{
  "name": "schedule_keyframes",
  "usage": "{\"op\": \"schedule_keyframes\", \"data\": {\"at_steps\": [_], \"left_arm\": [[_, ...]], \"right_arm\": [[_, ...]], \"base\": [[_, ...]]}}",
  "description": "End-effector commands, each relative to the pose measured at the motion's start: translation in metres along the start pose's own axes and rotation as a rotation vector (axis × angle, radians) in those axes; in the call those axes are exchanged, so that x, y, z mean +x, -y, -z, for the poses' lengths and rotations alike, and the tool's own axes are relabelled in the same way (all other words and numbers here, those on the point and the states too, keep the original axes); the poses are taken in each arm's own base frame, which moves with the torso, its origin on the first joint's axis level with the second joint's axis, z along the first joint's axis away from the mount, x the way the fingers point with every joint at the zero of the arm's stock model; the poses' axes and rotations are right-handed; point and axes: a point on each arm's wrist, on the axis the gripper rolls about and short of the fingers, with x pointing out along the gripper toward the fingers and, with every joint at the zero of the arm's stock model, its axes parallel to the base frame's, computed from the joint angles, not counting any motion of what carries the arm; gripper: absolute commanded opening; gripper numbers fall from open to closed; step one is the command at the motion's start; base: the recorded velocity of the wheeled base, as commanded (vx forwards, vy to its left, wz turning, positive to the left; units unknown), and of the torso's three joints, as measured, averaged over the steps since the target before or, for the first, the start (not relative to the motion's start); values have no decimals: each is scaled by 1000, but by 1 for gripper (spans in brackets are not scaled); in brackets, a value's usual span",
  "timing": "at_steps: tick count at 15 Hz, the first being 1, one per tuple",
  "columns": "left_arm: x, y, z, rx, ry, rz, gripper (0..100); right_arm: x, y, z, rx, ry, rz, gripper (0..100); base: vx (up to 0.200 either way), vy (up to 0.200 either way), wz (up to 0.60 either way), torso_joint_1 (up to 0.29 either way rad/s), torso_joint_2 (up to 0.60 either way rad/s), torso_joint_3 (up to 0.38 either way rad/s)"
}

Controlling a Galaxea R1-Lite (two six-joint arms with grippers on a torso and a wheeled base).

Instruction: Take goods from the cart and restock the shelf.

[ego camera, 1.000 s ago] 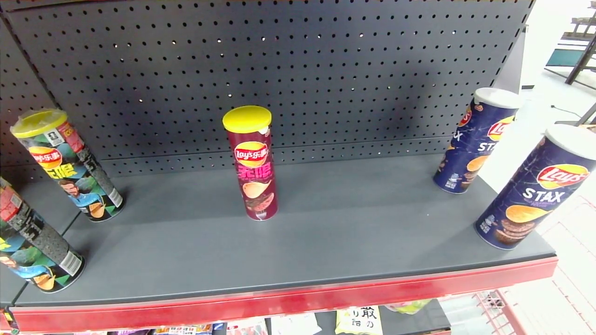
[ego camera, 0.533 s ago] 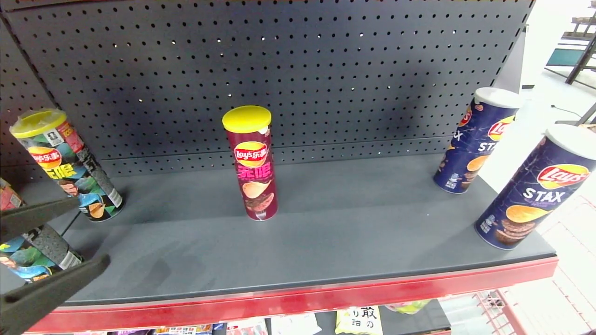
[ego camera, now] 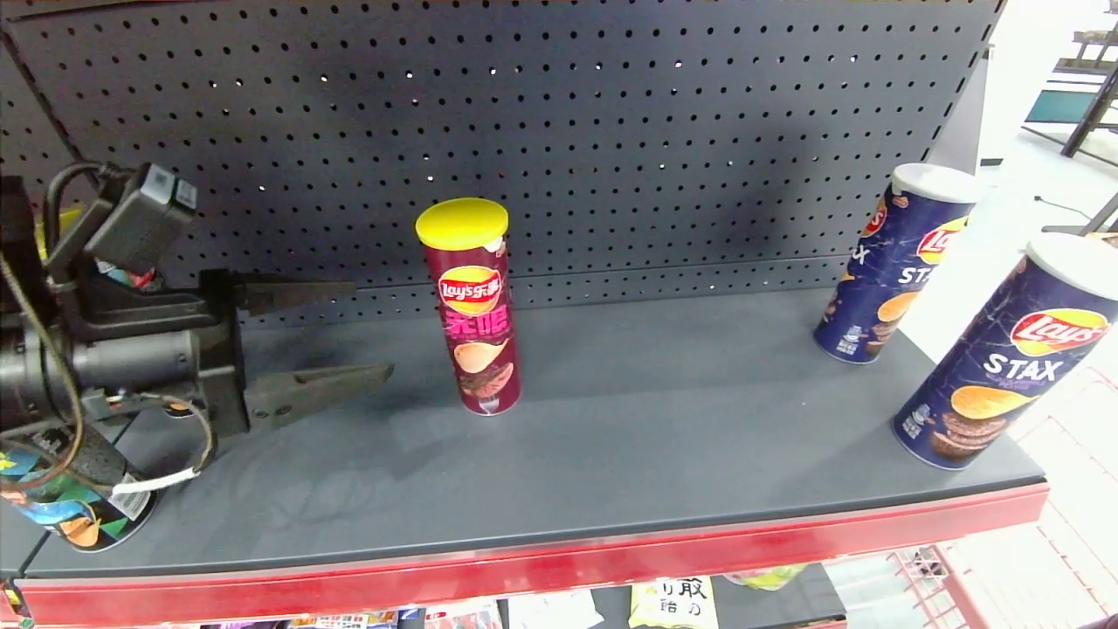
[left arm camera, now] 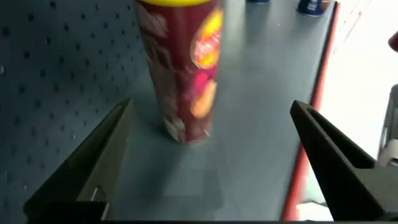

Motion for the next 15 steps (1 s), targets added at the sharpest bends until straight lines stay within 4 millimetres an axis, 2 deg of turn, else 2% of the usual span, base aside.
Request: {"op": "schedule_keyframes", "data": {"at_steps": [1,5,7,15], "left_arm": [[29,-21,7,-24,-22,44,100],[57,-23,9,-31,-30,111,100],[69,-31,6,-22,-24,114,100],[90,-52,-4,16,20,115,100]], "right_arm": [[1,0,0,1,-4,-2,0],[1,0,-1,1,-4,2,0],[0,0,0,1,-3,5,0],[-1,0,-4,-1,6,7,0]], "base": [[0,0,0,0,0,0],[0,0,0,0,0,0],[0,0,0,0,0,0],[0,0,0,0,0,0]]}}
